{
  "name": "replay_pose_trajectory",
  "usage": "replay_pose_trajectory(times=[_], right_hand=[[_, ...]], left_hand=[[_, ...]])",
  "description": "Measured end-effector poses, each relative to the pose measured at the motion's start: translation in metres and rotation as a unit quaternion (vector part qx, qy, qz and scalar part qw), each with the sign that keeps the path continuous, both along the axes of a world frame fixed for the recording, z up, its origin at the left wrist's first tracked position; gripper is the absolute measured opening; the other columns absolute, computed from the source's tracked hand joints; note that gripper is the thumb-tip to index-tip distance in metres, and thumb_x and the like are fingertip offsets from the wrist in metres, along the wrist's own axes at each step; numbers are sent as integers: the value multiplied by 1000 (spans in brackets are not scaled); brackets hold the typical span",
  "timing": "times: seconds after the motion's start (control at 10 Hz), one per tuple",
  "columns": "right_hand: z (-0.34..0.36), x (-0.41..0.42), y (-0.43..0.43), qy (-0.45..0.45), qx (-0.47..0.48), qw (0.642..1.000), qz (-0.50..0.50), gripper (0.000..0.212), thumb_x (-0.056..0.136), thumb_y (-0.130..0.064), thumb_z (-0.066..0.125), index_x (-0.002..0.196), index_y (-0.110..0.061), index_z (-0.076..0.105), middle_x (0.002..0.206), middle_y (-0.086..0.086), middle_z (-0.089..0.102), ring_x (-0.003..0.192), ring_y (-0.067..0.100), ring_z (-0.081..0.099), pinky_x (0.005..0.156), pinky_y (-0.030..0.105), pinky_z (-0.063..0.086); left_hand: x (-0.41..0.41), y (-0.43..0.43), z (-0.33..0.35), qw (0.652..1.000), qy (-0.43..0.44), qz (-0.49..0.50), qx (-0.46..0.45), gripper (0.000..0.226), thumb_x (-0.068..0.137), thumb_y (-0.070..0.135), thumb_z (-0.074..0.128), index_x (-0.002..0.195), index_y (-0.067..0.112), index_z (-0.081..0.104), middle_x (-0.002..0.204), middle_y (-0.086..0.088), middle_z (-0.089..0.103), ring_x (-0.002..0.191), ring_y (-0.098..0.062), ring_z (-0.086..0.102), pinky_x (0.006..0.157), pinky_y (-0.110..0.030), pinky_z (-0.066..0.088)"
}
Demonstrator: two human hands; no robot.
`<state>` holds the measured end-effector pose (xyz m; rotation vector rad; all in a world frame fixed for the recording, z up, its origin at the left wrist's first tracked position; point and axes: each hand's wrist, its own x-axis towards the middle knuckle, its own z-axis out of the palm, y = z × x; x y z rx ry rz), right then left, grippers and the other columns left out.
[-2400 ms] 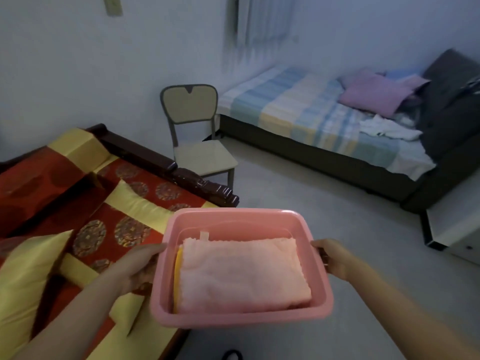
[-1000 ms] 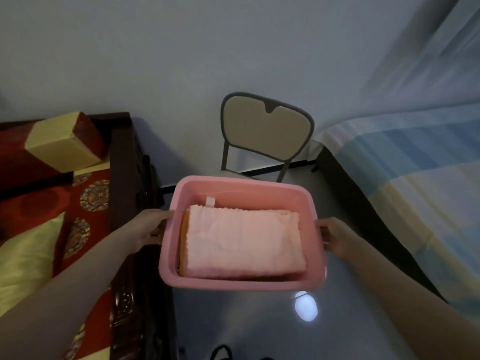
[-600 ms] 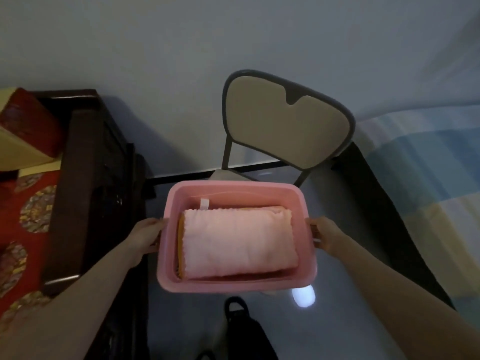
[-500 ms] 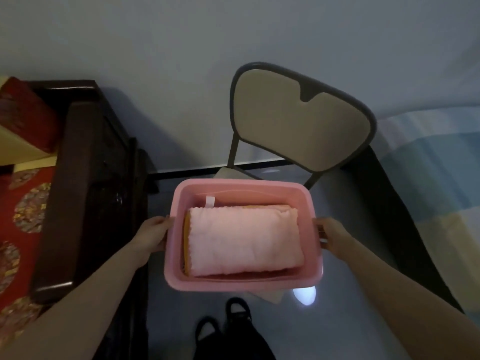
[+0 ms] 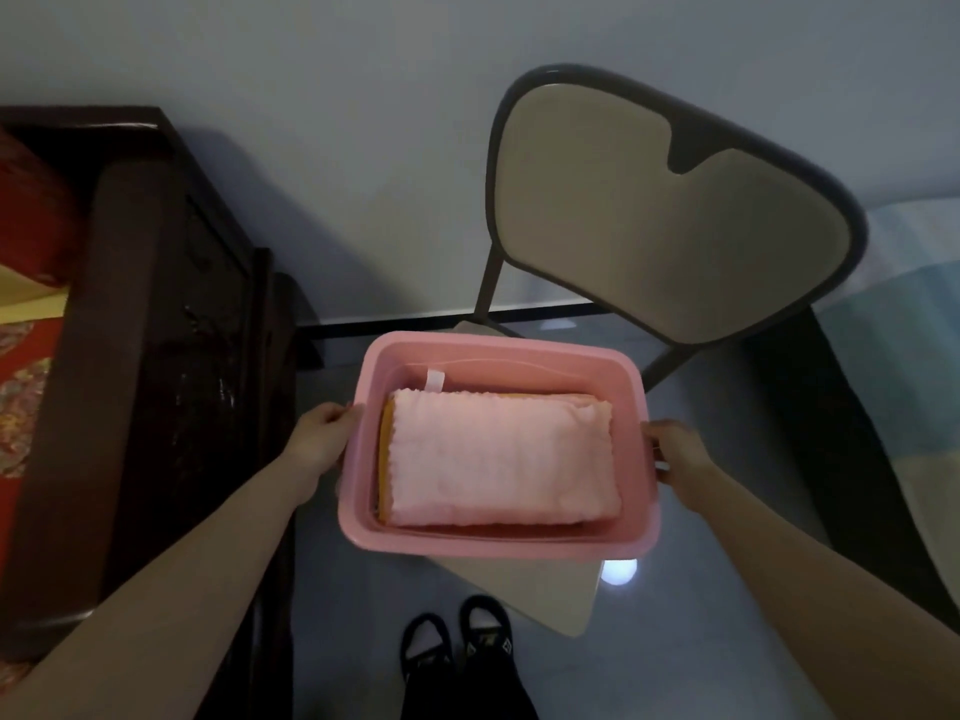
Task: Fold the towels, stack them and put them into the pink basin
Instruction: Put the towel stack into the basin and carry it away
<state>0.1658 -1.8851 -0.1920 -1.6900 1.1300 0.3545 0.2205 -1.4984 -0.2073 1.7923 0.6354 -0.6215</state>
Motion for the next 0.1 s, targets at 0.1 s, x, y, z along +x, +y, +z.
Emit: replay_pose_trajectory(times=[0.1], right_hand=[[-3, 2, -2, 7, -53, 997, 59, 12, 88, -19, 51, 79, -14, 57, 90, 12, 58, 81, 27, 56, 80, 42, 52]], left_hand=[[-2, 1, 1, 998, -20, -26, 54, 36, 90, 43, 55, 82, 8, 58, 75, -10, 61, 70, -24, 58, 65, -33, 48]])
